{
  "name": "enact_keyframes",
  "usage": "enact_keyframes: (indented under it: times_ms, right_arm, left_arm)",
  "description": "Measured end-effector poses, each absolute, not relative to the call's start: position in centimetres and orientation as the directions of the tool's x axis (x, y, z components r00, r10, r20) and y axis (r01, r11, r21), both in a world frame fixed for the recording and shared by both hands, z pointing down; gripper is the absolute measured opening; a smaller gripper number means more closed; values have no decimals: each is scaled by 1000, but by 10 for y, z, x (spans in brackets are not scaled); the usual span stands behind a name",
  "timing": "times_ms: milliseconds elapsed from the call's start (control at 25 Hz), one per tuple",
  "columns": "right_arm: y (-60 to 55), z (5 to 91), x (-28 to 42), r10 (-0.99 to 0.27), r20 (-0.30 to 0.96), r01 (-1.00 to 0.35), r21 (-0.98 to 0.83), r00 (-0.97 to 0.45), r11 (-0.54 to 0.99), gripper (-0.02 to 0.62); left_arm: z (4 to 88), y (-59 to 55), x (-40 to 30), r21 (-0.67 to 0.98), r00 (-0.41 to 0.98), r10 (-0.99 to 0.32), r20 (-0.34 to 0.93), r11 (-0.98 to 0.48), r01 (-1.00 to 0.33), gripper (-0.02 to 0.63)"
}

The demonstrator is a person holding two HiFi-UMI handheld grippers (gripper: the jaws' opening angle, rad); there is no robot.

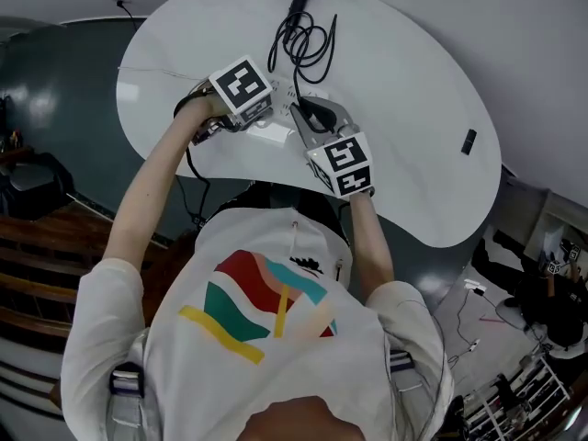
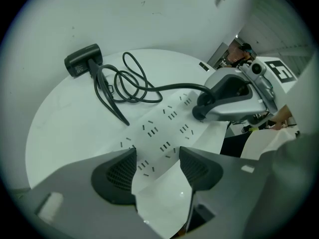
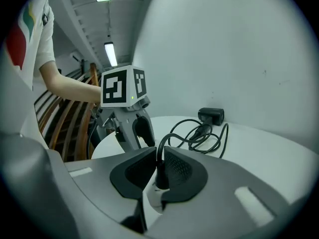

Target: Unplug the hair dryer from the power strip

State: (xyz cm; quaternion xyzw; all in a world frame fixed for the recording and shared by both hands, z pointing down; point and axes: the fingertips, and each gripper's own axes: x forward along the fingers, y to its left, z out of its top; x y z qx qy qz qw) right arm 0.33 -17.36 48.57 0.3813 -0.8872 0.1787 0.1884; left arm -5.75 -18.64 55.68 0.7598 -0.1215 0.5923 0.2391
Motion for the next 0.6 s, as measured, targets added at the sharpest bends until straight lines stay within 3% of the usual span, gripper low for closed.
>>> enact_keyframes:
  times_ms: [160,240,320,360,440,600]
  right_arm:
    - [-179,474,1,-616,439,-736,-181,-654,653,60]
    - [-186,417,-8,-638,229,-677,-290,-735,676,61]
    - [-204,336,-18,-655,37,-646,-214,-755,732,63]
    - [-214,317,-18,-664,37,-663,-112,-747,740,64]
    - [-224,316,-4,-680,78,-684,-70,-729,726,67]
    - [-224,334,21,-706,126,-717,-123,-697,686,71]
  left_arm:
    - [553,-189,-57,247,300,104,948,-834,-492,259]
    - [558,-186,-54,177,260,62,964,-877,-446,253]
    - [567,-178,-46,80,200,9,980,-934,-349,156]
    - [568,-173,-45,88,199,20,980,-937,-338,163]
    - [568,-161,-43,143,216,70,974,-928,-343,294]
    - [569,-159,-42,120,221,45,974,-934,-337,304]
